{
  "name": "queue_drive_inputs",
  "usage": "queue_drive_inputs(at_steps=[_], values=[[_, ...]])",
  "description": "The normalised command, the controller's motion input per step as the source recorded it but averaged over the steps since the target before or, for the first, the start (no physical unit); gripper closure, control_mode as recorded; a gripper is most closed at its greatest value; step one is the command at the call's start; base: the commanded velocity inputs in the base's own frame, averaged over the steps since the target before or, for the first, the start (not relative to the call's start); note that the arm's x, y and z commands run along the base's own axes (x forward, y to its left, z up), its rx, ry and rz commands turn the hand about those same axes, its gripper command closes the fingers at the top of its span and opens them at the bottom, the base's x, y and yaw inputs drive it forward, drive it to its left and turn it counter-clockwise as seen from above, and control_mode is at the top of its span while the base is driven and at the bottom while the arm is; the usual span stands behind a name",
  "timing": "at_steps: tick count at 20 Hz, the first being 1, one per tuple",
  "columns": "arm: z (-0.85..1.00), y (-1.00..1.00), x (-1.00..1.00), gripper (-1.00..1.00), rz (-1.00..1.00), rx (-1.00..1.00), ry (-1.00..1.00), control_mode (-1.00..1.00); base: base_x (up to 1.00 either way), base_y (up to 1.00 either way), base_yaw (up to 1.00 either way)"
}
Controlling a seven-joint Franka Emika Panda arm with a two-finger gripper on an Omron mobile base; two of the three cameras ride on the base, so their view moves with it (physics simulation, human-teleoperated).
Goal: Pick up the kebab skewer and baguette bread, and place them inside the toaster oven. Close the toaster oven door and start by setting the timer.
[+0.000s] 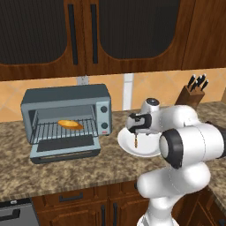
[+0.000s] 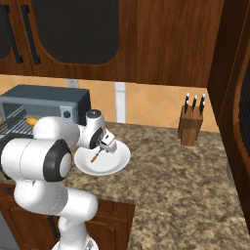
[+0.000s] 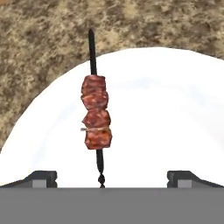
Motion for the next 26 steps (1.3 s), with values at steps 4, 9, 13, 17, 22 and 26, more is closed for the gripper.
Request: queue_drive_inputs(at_steps=[4,9,13,17,22,26], values=[[-0.29,0.00,0.35,-1.00,0.00,0.00,0.08,-1.00,0.00,0.00,0.00],[-0.19,0.00,0.35,-1.00,0.00,0.00,0.05,-1.00,0.00,0.00,0.00],[-0.34,0.00,0.18,-1.00,0.00,0.00,0.00,-1.00,0.00,0.00,0.00],[-0.37,0.00,0.00,-1.00,0.00,0.00,0.00,-1.00,0.00,0.00,0.00],[-0.17,0.00,0.00,1.00,0.00,0.00,0.00,-1.00,0.00,0.00,0.00],[0.00,0.00,0.00,1.00,0.00,0.00,0.00,-1.00,0.00,0.00,0.00]])
